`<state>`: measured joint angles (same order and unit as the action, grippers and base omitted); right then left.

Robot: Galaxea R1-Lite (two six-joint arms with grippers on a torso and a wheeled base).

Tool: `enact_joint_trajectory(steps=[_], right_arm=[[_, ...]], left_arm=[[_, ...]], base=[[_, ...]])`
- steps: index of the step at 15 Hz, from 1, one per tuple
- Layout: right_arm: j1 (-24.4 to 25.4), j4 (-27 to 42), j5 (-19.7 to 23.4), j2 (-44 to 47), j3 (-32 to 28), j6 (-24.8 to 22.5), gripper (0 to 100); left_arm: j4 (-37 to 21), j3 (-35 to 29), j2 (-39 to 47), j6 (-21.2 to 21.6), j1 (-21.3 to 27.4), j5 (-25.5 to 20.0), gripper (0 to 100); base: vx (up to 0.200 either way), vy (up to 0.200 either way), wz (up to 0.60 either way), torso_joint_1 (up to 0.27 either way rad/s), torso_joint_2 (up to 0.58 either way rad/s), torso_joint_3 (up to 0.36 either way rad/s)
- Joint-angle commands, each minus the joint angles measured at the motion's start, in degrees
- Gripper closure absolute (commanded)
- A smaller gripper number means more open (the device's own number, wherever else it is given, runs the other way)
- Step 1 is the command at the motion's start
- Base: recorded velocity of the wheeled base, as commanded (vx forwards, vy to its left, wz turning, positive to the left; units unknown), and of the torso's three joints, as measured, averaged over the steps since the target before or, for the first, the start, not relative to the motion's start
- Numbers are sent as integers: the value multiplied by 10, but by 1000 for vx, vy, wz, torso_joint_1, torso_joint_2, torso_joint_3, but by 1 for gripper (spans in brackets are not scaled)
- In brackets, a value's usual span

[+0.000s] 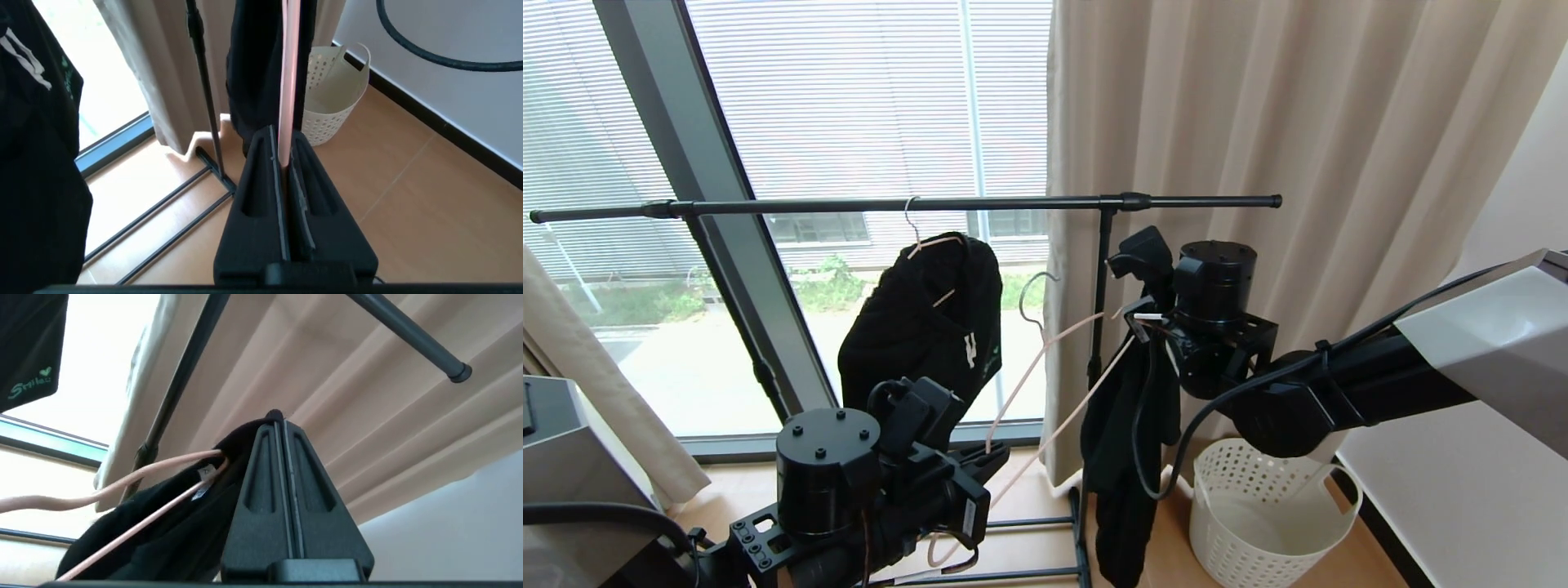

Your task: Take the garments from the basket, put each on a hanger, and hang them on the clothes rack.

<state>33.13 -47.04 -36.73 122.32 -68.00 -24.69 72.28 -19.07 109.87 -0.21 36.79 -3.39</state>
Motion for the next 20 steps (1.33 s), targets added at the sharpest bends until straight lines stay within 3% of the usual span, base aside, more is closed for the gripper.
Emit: enact_joint_trajectory(steps=[1,10,14,20], right_arm=[[2,0,0,1,-1,-1,100],[-17,0,0,5,-35,-1,100],[-14,-1,0,15,-32,0,100],[6,-24,0,11,-7,-2,100]], left_arm=[[3,5,1,-1,2,-1,100],[23,25,-1,0,3,-29,100],[54,18,2,-4,1,-26,100],[56,2,11,-20,-1,-18,100]], base=[[0,0,0,0,0,0],[0,0,0,0,0,0],[0,0,0,0,0,0],[0,0,0,0,0,0]])
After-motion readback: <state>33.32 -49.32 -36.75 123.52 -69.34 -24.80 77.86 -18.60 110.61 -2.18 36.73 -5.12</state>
